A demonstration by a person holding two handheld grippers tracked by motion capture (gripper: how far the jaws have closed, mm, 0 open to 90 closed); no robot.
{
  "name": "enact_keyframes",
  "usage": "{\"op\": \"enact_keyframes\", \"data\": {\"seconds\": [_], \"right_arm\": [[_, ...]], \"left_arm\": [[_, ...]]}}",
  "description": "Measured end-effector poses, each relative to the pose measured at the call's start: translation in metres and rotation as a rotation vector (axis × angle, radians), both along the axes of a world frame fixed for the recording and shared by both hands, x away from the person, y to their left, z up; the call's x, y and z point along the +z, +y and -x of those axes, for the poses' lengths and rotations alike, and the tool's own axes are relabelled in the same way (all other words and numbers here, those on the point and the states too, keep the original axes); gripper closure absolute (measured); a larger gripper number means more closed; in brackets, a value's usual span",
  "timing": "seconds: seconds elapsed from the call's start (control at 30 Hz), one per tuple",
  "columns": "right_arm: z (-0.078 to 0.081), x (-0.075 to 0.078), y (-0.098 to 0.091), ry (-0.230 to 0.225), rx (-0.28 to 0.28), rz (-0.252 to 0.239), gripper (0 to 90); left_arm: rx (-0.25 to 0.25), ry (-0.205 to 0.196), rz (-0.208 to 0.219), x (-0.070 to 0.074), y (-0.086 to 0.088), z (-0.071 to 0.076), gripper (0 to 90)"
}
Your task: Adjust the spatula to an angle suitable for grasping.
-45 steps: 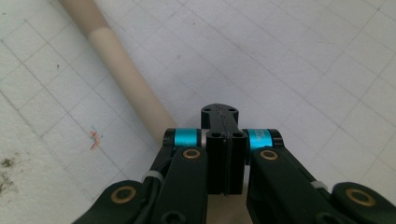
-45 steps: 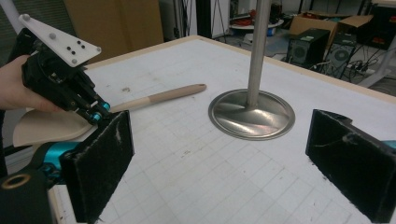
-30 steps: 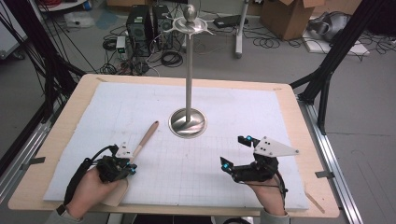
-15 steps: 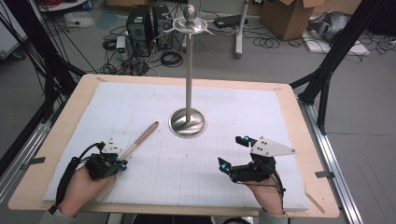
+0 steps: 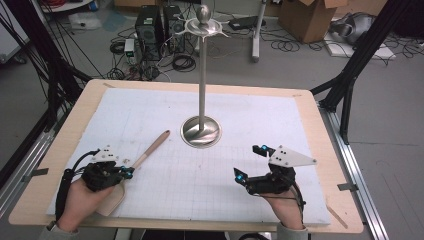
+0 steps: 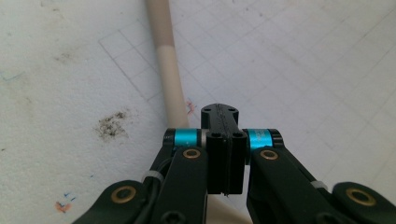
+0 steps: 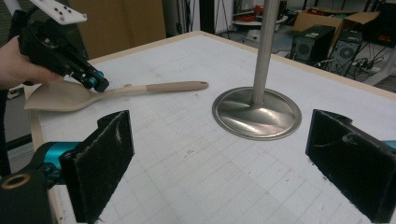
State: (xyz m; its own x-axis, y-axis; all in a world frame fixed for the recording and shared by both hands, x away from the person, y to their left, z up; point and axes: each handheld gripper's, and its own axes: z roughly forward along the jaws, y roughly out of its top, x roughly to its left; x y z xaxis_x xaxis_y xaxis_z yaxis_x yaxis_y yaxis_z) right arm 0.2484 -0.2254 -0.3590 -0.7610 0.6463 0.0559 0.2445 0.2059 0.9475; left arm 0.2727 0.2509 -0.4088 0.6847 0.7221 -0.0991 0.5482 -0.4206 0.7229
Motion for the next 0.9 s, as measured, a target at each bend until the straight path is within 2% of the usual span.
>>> {"op": "enact_keyframes", "data": {"seconds": [0.2,0.3,0.37,0.5,0.6,0.67,0.8,0.9], "right_arm": [[-0.001,0.001,0.006,-0.013,-0.001,0.026,7.0],[-0.002,0.002,0.008,-0.020,0.000,0.023,7.0],[-0.004,0.001,0.009,-0.018,0.003,0.023,7.0],[-0.005,0.000,0.012,-0.009,0.007,0.032,6.9],[-0.005,0.000,0.014,-0.014,0.011,0.035,7.0],[-0.005,-0.001,0.016,-0.013,0.016,0.034,7.0],[-0.006,-0.002,0.018,-0.004,0.022,0.039,7.0],[-0.008,-0.001,0.020,-0.006,0.026,0.033,7.0]], "left_arm": [[0.034,-0.038,0.095,0.011,0.011,0.004,85.3],[0.026,-0.038,0.171,0.018,0.015,0.004,76.6],[0.016,-0.049,0.198,0.022,0.015,0.005,70.8],[0.029,-0.061,0.191,0.024,0.012,0.003,56.2],[0.033,-0.033,0.177,0.024,0.011,0.001,45.9],[0.036,-0.041,0.155,0.024,0.011,0.001,35.6],[0.057,-0.073,0.146,0.028,0.014,0.004,18.2],[0.065,-0.095,0.157,0.031,0.020,0.007,13.3]]}}
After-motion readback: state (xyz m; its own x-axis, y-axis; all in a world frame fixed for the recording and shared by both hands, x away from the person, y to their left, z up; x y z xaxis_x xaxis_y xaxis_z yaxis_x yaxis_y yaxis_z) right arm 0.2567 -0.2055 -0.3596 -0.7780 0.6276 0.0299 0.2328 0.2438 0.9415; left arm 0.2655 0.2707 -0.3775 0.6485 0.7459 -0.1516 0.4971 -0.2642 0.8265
